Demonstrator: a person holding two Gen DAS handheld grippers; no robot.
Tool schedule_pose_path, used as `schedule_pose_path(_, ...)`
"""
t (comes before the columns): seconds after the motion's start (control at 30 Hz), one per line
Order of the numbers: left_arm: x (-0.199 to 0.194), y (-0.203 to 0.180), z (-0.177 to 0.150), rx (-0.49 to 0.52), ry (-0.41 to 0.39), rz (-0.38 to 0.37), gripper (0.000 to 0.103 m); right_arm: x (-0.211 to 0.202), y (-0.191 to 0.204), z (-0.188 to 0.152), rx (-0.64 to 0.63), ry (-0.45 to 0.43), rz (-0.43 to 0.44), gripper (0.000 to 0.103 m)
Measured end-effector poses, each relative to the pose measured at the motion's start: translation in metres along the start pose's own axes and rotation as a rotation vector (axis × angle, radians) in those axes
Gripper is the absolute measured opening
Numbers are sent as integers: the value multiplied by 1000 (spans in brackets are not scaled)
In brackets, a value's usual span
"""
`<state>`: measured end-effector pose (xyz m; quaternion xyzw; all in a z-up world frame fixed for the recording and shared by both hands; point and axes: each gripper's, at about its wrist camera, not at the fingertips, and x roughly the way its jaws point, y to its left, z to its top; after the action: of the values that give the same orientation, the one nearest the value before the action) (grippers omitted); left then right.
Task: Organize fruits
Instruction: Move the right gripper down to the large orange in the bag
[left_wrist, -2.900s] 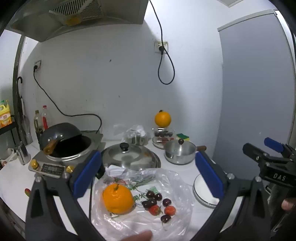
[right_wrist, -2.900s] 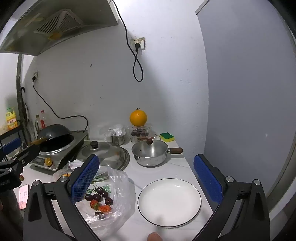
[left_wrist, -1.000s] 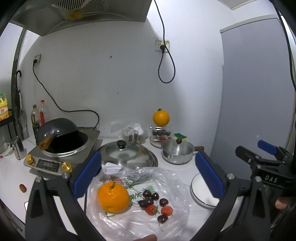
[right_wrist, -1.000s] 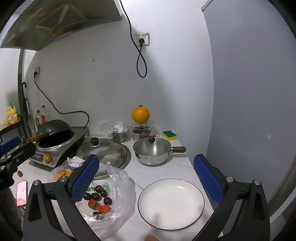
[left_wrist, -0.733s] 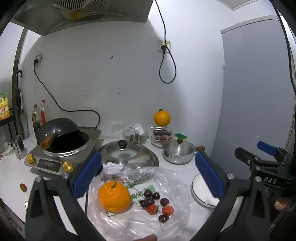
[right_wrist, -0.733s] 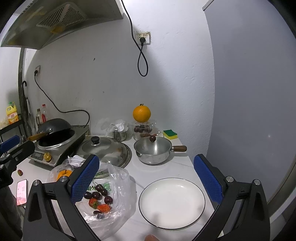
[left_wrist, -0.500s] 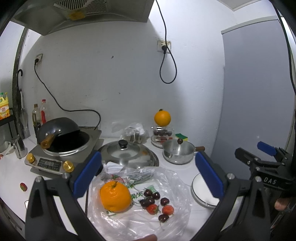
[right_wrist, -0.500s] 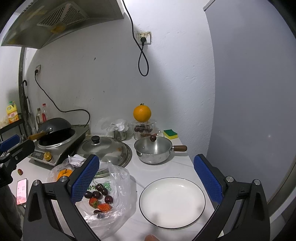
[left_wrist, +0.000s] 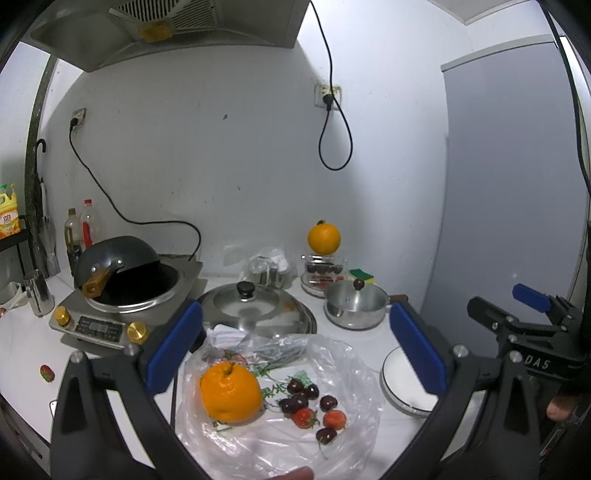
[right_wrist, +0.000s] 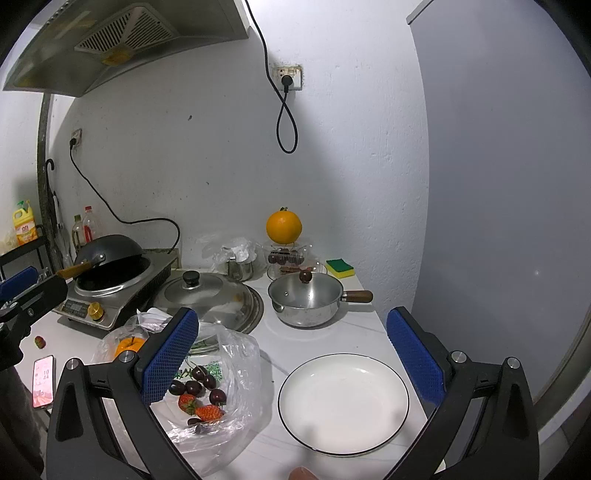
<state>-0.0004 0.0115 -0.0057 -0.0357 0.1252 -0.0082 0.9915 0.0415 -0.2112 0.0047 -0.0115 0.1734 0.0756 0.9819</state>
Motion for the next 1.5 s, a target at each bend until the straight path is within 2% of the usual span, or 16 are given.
schedule_pose_path(0.4, 2, 1, -2, -1, 16, -4, 102, 3, 0, -2, -5, 9, 1, 103)
schedule_pose_path(0.7, 18, 15, -26, -17, 109, 27, 102, 27, 8, -25, -26, 117, 44, 103)
schedule_pose_path(1.17, 46, 61, -65, -65, 228, 79, 102, 72, 60, -45, -70, 233, 145, 103)
schedule_pose_path(1.5, 56, 106, -82, -107, 279, 109, 102, 106, 111, -59, -124, 301, 208, 103)
